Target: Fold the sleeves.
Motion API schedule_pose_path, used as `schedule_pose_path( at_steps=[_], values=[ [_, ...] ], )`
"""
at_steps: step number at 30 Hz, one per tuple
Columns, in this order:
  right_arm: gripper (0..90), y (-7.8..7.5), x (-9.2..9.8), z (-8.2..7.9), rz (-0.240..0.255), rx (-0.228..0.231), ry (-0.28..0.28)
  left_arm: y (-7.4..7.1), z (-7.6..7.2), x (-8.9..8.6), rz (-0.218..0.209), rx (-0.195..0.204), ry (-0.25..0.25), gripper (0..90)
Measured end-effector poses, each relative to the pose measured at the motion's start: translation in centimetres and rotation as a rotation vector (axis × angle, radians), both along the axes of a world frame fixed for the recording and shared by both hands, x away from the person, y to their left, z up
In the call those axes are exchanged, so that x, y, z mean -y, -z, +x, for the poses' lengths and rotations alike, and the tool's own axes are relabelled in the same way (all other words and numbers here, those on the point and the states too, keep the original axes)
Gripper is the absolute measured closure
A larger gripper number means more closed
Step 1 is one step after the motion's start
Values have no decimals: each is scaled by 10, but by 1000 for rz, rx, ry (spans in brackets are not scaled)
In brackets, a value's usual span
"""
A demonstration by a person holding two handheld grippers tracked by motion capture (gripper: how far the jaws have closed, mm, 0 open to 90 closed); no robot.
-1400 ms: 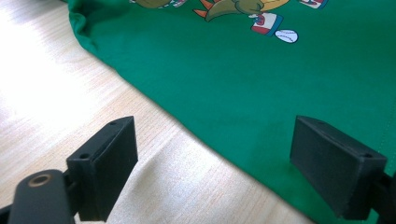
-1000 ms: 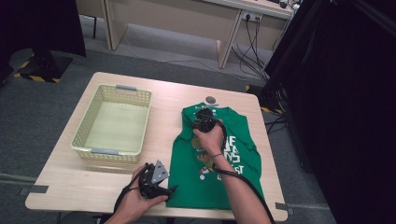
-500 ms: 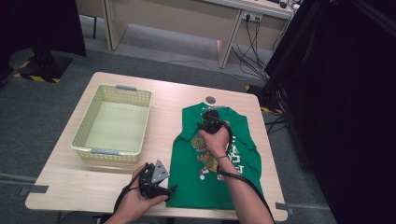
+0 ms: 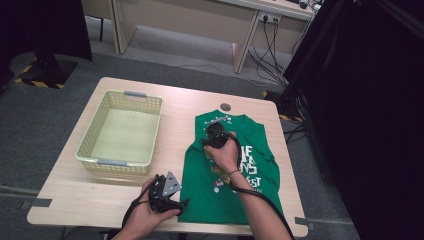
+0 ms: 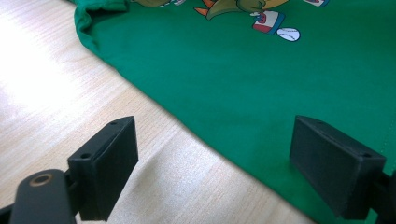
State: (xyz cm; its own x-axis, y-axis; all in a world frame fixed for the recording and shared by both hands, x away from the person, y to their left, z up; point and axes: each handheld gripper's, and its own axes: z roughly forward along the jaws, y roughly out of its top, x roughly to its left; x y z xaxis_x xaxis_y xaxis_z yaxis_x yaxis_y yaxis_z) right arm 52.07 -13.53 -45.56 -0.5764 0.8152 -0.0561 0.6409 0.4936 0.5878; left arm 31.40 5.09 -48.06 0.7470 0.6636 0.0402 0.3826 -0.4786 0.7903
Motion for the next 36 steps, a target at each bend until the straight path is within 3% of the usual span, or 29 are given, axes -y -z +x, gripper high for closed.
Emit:
schedule_pose_path(
  at_steps=[3, 9, 11, 14, 18, 21, 25, 30, 36],
  values=[
    [610, 0, -4, 0, 4, -4, -1, 0, 0, 0, 1, 1, 0, 147],
    [554, 0, -15, 3, 76, -44, -29, 0, 0, 0, -2, 2, 0, 148],
    [541, -6, -11, 3, 83, -41, -38, 0, 0, 0, -3, 3, -2, 148],
    [518, -23, 9, 2, 55, -52, -55, 0, 0, 0, 1, 2, -1, 148],
    [499, -41, 52, -6, 9, -77, -33, 0, 0, 1, -2, -8, 2, 148],
    [487, -40, 81, -18, -4, -101, -8, 0, -1, 0, 4, 9, -2, 148],
    [475, -27, 111, -38, 4, -125, 34, 0, -1, 1, 10, 10, -4, 150],
    [459, -15, 126, -59, 13, -143, 47, 0, -1, 0, 3, 6, -8, 150],
    [459, -9, 121, -66, 3, -138, 50, 0, -1, 0, 3, 8, -10, 149]
  ],
)
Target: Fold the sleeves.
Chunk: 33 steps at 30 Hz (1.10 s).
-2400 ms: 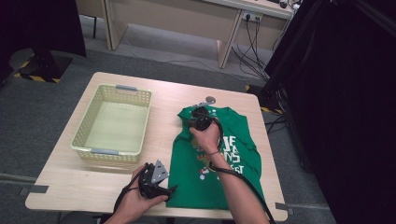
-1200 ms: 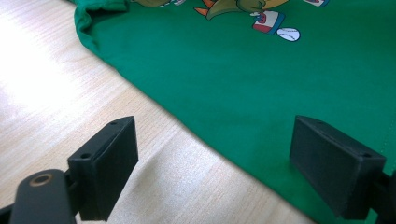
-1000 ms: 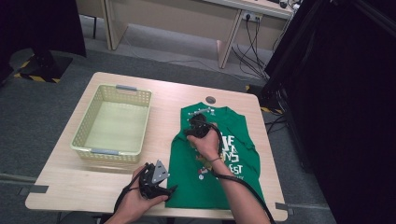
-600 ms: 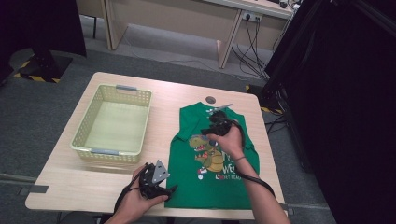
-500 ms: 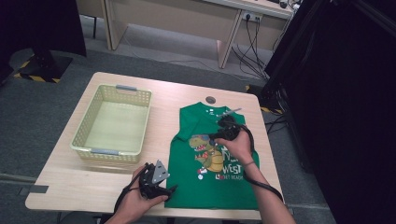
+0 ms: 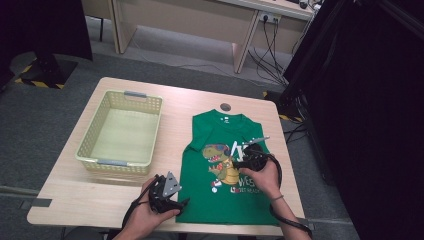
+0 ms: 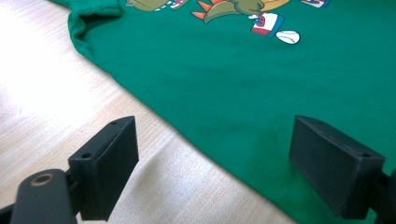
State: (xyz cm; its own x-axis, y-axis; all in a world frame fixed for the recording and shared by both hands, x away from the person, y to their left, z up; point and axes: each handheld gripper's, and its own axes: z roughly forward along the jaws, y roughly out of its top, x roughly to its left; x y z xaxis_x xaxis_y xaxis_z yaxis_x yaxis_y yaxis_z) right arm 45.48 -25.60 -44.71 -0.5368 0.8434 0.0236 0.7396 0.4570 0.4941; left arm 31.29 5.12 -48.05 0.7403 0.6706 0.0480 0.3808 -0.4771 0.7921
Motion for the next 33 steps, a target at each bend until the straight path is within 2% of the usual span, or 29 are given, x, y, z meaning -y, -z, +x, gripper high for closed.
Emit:
schedule_pose_path(
  at_steps=[3, 12, 23, 26, 29, 33],
  values=[
    [453, 3, -6, -2, -17, 13, 6, 0, 0, 0, -5, -2, 0, 149],
    [450, 5, -17, -3, -7, 35, 14, 0, 0, -1, -6, 0, 0, 149],
    [424, 9, -13, 0, 21, 75, 1, 0, 0, -1, 0, 2, -1, 149],
    [378, 9, -12, -2, 31, 70, 0, 0, 0, -1, -1, 0, -2, 149],
    [374, 6, -7, -5, 36, 93, 25, 0, 1, -1, 0, -4, -3, 149],
    [365, 10, -8, -10, 23, 82, 11, 0, 1, -1, 2, -6, -7, 149]
  ],
)
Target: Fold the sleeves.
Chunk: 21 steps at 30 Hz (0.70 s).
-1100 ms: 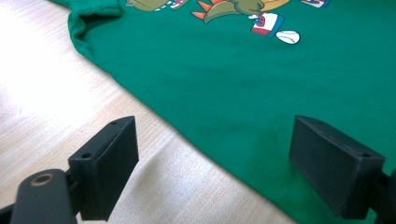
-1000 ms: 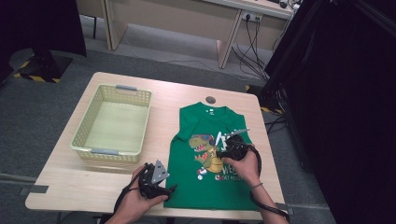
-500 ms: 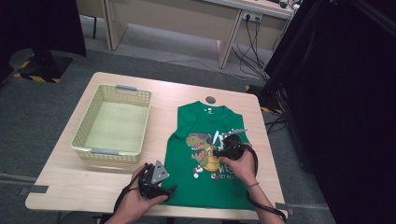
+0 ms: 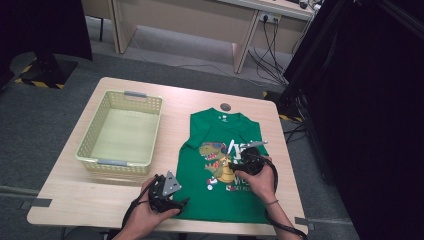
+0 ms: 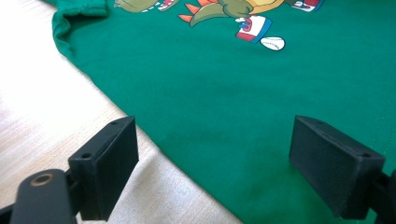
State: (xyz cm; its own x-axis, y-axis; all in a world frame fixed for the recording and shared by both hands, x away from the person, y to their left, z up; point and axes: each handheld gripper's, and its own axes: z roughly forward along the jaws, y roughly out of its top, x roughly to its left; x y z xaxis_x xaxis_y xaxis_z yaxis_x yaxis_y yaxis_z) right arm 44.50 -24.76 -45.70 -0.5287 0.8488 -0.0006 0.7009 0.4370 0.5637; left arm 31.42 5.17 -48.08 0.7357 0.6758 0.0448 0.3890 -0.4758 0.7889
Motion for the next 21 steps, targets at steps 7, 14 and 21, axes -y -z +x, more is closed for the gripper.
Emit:
schedule_pose_path(
  at_steps=[7, 14, 21],
  values=[
    [378, 2, 1, -7, 7, 20, -59, 0, 0, -1, -8, 0, -5, 149],
    [378, 3, 2, -16, 20, 31, -70, 0, 0, -1, -4, 4, -3, 148],
    [369, 3, 1, -20, 19, 30, -57, 0, 0, -1, -8, 0, -6, 148]
  ],
)
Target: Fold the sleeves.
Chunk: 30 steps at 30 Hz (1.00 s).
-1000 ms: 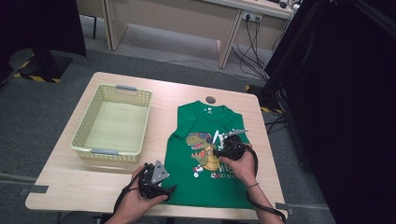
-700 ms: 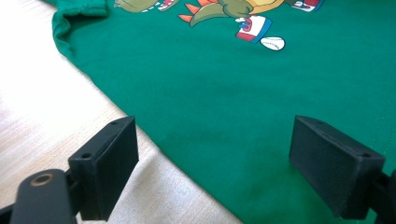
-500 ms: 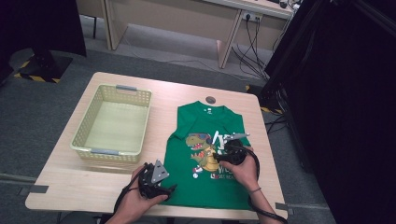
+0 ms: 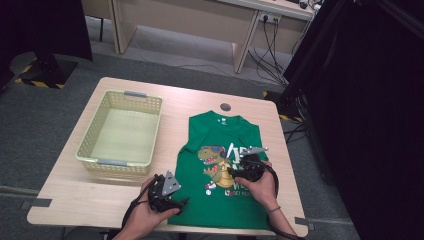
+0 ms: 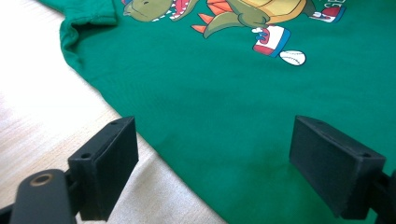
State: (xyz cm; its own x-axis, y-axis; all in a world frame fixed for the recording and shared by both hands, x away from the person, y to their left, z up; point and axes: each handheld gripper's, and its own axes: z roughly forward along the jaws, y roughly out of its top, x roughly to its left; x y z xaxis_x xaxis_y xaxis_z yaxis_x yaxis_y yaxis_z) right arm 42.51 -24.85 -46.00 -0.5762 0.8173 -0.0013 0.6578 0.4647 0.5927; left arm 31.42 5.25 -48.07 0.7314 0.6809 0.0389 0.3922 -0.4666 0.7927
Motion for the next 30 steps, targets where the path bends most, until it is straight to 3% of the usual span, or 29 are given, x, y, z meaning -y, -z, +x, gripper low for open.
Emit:
schedule_pose_path(
  at_steps=[6, 13, 21, 30],
  values=[
    [318, 2, 0, -1, 11, 8, 8, 0, 0, 0, 0, 0, 0, 147],
    [255, 0, -2, 3, 16, -25, 21, 0, 0, 0, -2, -3, -2, 137],
    [239, -17, 17, 6, 55, 18, 89, 0, 2, 0, -8, 0, -4, 132],
    [219, -20, 37, 3, 97, 27, 159, 0, 2, -1, -12, -2, -4, 133]
  ],
)
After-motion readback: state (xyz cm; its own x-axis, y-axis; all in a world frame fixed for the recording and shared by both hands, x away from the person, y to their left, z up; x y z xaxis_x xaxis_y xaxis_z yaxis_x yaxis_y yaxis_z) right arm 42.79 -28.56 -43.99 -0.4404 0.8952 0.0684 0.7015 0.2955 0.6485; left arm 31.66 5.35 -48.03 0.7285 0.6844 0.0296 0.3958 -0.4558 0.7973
